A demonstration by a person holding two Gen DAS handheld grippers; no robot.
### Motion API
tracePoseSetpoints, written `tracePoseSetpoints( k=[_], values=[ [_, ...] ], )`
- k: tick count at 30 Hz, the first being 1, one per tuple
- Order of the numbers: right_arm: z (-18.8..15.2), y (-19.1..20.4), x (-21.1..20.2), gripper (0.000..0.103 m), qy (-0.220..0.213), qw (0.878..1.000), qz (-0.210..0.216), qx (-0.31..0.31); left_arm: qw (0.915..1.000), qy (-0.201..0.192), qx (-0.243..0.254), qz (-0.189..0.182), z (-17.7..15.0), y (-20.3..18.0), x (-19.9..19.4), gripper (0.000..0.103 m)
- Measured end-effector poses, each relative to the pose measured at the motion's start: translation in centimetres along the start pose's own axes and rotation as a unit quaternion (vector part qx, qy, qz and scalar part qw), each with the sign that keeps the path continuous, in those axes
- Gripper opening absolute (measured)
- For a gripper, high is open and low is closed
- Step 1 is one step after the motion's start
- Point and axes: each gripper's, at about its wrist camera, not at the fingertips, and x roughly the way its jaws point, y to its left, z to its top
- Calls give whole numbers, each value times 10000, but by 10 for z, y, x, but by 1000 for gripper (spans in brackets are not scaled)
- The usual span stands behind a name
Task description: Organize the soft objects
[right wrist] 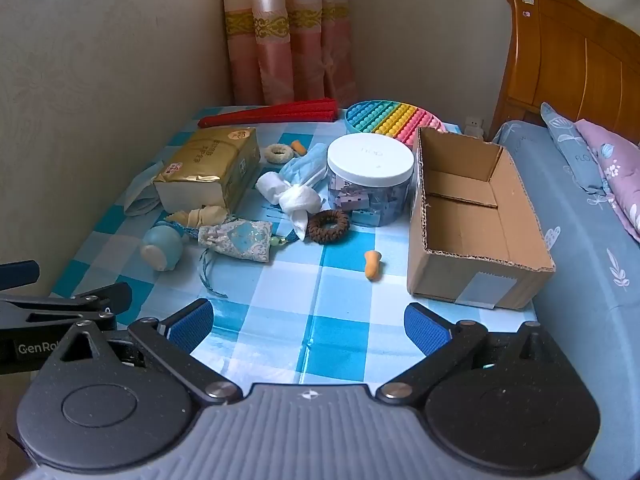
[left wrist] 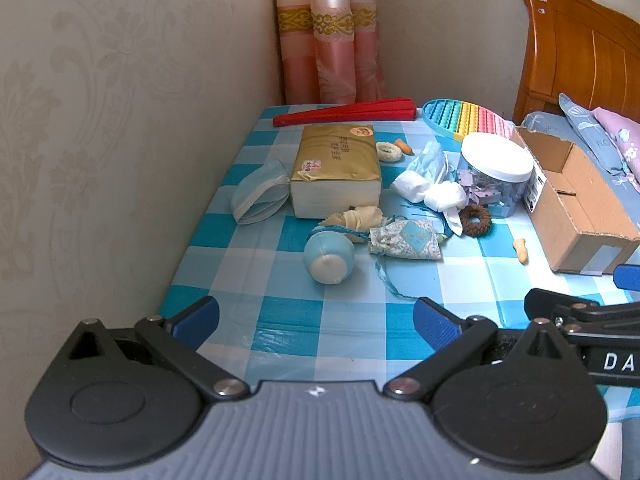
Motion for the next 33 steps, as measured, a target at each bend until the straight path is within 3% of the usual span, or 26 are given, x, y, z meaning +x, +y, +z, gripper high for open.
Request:
tracePoseSetpoints(
  k=[33],
  values=[
    [1,5,0,103,-62,10000,-6,-57,10000,1,-56,-3,1,4,0,102]
  ],
)
